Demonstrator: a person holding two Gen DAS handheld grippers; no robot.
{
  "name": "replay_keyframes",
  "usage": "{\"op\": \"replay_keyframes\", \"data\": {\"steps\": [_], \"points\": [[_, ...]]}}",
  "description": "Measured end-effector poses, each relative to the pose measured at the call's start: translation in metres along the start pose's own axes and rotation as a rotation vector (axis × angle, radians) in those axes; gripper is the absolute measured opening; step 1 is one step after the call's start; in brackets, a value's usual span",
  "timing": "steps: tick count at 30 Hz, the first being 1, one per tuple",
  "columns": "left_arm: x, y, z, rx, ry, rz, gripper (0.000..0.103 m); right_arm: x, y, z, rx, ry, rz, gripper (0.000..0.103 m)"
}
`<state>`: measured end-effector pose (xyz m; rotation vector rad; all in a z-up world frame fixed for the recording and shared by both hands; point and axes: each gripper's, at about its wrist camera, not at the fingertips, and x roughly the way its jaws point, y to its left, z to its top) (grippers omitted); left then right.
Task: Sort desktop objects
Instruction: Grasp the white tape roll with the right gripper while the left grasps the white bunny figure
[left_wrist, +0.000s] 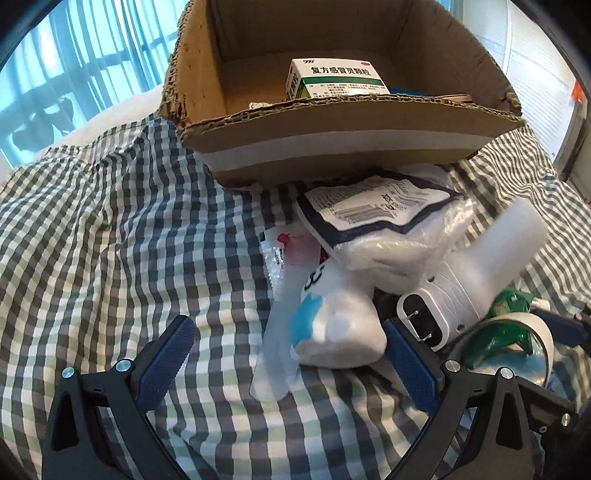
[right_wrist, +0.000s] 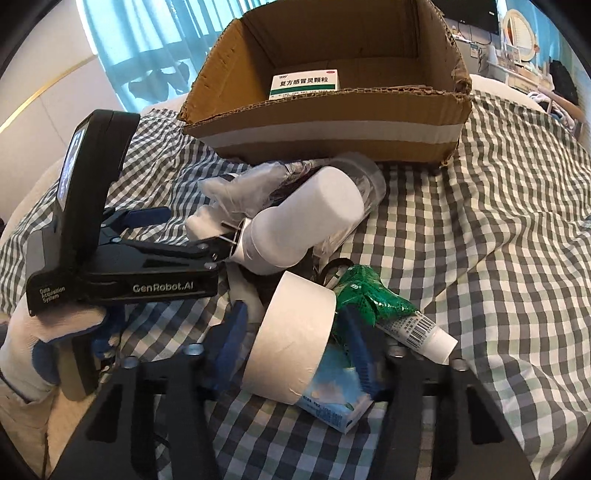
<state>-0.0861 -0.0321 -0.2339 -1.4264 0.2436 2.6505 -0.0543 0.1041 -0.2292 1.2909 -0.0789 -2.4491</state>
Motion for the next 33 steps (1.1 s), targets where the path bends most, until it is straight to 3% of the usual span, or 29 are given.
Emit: {"op": "replay_keyframes", "data": {"steps": [3,6,7,8,25,33], "points": [[0.002,0.000,0.003,-0.005,-0.010,-0.008,0.098,0.001,-0.001,0.000,-0.001,0.004,0.018,0.037],[0.009,-0.006,0.002,0.024,0.014,-0.026,0.070,0.001,-0.001,-0.001,-0.003,0.005,0.028,0.036],[0.011,-0.008,0.001,0.034,0.026,-0.037,0.055,0.001,-0.001,-0.001,-0.004,0.005,0.030,0.036],[0.014,-0.011,0.000,0.047,0.036,-0.054,0.049,0.000,-0.001,-0.001,-0.005,0.004,0.031,0.035],[-0.012,-0.010,-0.004,0.027,-0.003,-0.121,0.048,-0.014,0.003,0.000,-0.033,-0.048,0.006,0.034],[-0.029,-0.013,0.002,0.024,-0.047,-0.151,0.048,-0.025,0.007,0.002,-0.058,-0.092,-0.063,0.034]]}}
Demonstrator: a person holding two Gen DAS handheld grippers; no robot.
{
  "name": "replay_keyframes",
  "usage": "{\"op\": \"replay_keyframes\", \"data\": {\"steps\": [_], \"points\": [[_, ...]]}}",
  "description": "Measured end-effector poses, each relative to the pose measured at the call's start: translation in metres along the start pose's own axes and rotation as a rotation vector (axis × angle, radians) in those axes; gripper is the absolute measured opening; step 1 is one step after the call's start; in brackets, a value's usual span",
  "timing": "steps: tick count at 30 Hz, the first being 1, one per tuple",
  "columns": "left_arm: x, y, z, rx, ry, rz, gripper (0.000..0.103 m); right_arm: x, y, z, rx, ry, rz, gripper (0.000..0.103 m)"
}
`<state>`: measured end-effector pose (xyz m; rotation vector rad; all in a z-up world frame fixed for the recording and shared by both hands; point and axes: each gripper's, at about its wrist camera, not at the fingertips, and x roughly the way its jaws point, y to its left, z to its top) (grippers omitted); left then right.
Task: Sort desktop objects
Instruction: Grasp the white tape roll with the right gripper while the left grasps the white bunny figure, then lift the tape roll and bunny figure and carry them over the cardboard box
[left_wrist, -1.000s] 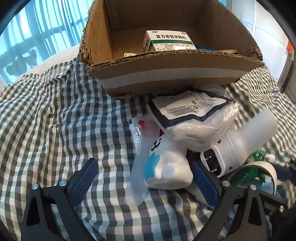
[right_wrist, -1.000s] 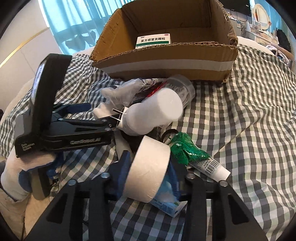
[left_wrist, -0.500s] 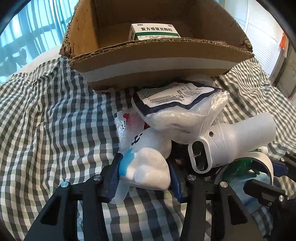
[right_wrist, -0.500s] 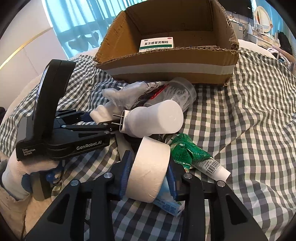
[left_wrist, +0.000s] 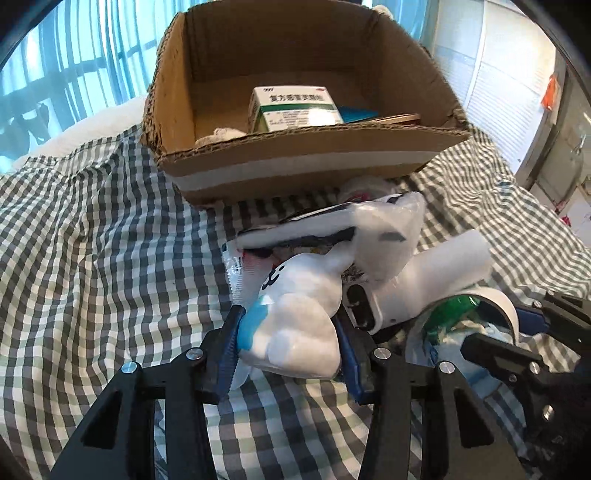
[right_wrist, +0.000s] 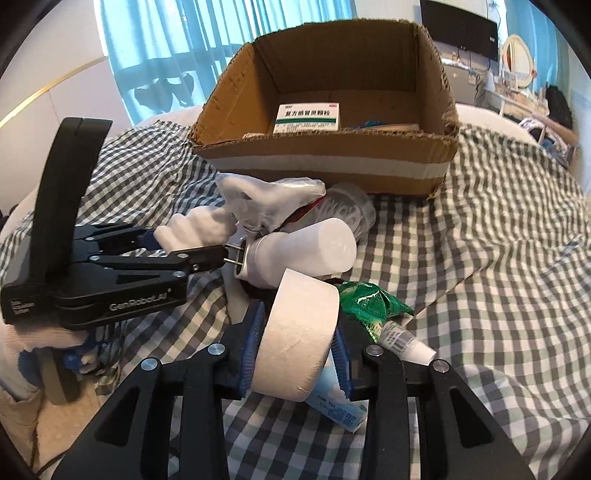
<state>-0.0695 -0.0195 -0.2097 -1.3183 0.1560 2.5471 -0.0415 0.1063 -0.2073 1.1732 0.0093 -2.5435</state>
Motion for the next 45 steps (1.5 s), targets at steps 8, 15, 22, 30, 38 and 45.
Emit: {"op": "replay_keyframes", "data": {"steps": [8,15,22,30,38,45], "points": [[-0.019,-0.002,0.002,0.001,-0.057,-0.017,0.048,-0.021,-0.002,0.004,0.008,-0.066,-0.025,0.034],[-0.040,-0.005,0.007,0.005,-0.118,-0.023,0.048,-0.041,0.000,0.010,0.000,-0.128,-0.043,0.034],[-0.059,-0.009,0.010,0.002,-0.165,-0.038,0.048,-0.054,0.003,0.015,-0.011,-0.173,-0.059,0.032],[-0.081,-0.011,0.012,-0.014,-0.210,-0.067,0.048,-0.069,0.007,0.020,-0.030,-0.218,-0.077,0.031],[-0.114,-0.014,0.014,-0.035,-0.284,-0.089,0.048,-0.093,0.014,0.030,-0.056,-0.290,-0.097,0.029],[-0.129,-0.020,0.017,-0.033,-0.319,-0.110,0.048,-0.111,0.017,0.040,-0.068,-0.342,-0.101,0.028]]}}
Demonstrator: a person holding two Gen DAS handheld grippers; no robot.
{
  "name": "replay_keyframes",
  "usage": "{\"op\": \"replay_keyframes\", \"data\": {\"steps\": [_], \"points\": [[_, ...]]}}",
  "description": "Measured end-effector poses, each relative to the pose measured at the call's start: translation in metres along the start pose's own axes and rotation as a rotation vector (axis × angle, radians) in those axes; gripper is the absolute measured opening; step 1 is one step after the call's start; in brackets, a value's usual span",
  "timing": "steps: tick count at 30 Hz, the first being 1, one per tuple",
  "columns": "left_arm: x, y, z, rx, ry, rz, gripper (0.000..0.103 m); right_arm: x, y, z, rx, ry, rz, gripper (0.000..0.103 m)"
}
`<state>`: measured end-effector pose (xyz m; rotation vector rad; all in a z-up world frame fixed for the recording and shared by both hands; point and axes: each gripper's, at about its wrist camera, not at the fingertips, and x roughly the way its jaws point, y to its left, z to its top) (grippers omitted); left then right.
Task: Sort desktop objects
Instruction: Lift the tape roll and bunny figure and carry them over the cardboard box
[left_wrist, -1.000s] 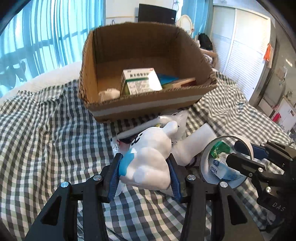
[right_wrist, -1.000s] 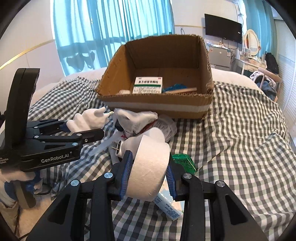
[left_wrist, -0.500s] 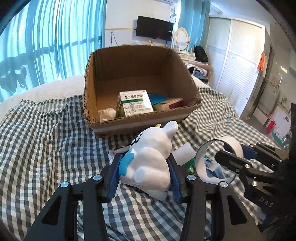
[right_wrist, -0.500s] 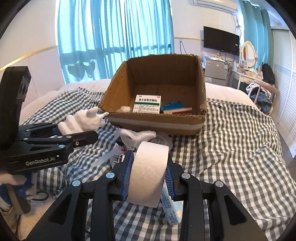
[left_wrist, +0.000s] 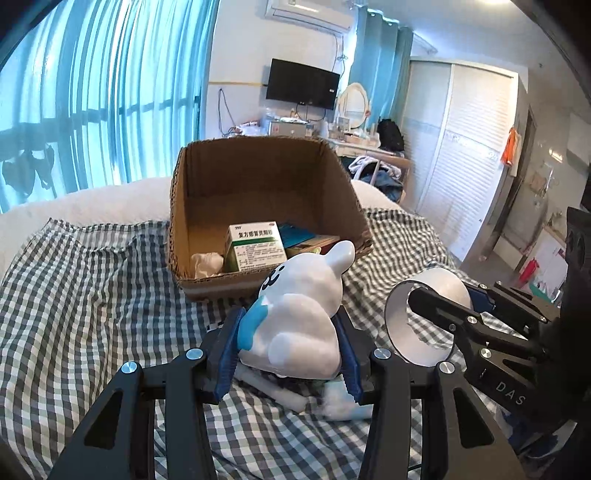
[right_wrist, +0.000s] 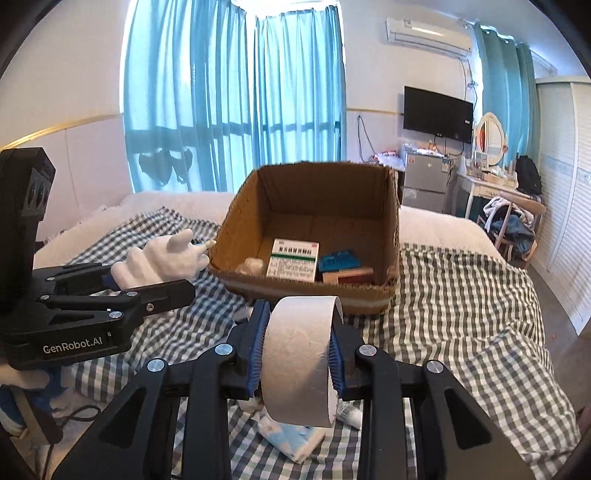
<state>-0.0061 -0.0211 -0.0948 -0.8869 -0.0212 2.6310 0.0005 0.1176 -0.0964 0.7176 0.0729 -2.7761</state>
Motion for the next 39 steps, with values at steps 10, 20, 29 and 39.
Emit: {"op": "replay_keyframes", "data": {"steps": [10,20,29,39], "points": [[-0.025,0.001,0.019,-0.018,-0.072,0.011,0.048,-0.015,0.001,0.022,-0.014,-0.059,-0.009,0.028],[-0.041,0.007,0.040,-0.030,-0.129,0.036,0.048,-0.030,0.001,0.052,-0.025,-0.117,-0.004,0.028],[-0.052,0.007,0.068,-0.026,-0.205,0.035,0.048,-0.038,-0.005,0.088,-0.026,-0.195,0.001,0.028],[-0.050,0.002,0.106,0.008,-0.259,0.044,0.048,-0.037,-0.015,0.119,-0.002,-0.256,0.021,0.028]]}}
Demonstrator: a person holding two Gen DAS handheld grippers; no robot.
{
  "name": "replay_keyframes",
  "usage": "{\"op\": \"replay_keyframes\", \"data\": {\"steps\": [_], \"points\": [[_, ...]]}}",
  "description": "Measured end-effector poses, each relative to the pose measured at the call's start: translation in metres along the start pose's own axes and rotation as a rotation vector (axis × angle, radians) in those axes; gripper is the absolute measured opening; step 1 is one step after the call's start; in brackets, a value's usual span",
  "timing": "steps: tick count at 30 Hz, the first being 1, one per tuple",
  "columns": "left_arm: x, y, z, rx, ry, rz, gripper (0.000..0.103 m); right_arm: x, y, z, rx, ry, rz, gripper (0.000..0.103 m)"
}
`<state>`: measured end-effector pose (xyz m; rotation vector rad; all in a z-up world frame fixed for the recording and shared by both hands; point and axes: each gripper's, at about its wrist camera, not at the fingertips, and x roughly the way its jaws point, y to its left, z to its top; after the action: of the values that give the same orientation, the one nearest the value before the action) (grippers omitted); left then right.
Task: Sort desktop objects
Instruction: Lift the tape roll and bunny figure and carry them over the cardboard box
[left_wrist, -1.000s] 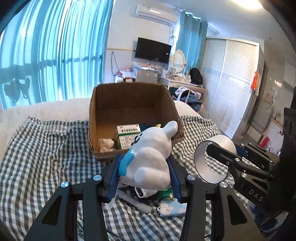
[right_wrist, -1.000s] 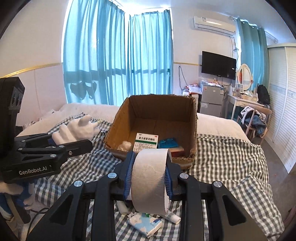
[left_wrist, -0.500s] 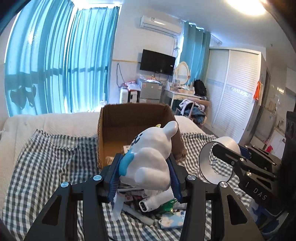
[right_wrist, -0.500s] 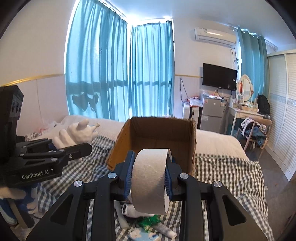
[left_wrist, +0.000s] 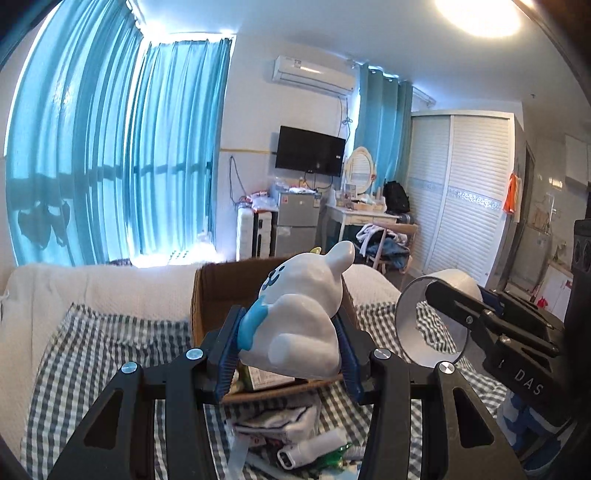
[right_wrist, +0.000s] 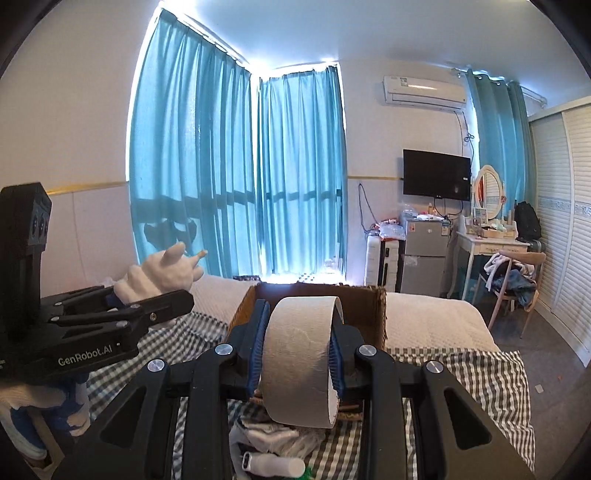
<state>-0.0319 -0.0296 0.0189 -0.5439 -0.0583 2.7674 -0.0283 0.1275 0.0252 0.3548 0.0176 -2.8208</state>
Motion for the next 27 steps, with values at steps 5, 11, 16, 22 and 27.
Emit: {"op": "replay_keyframes", "data": {"steps": [5,11,16,22,27], "points": [[-0.003,-0.001,0.025,0.005,-0.040,0.016,0.048,-0.001,0.001,0.014,-0.003,-0.019,0.008,0.028],[-0.012,0.000,0.053,0.012,-0.088,0.035,0.048,-0.006,0.004,0.036,-0.003,-0.058,0.018,0.028],[-0.011,0.004,0.069,0.006,-0.105,0.033,0.048,-0.009,0.003,0.054,-0.004,-0.080,0.008,0.028],[0.009,0.021,0.074,-0.038,-0.109,0.038,0.048,0.015,-0.007,0.063,-0.011,-0.061,-0.027,0.029],[0.046,0.038,0.059,-0.062,-0.078,0.056,0.048,0.063,-0.024,0.049,0.030,-0.004,0.003,0.029]]}}
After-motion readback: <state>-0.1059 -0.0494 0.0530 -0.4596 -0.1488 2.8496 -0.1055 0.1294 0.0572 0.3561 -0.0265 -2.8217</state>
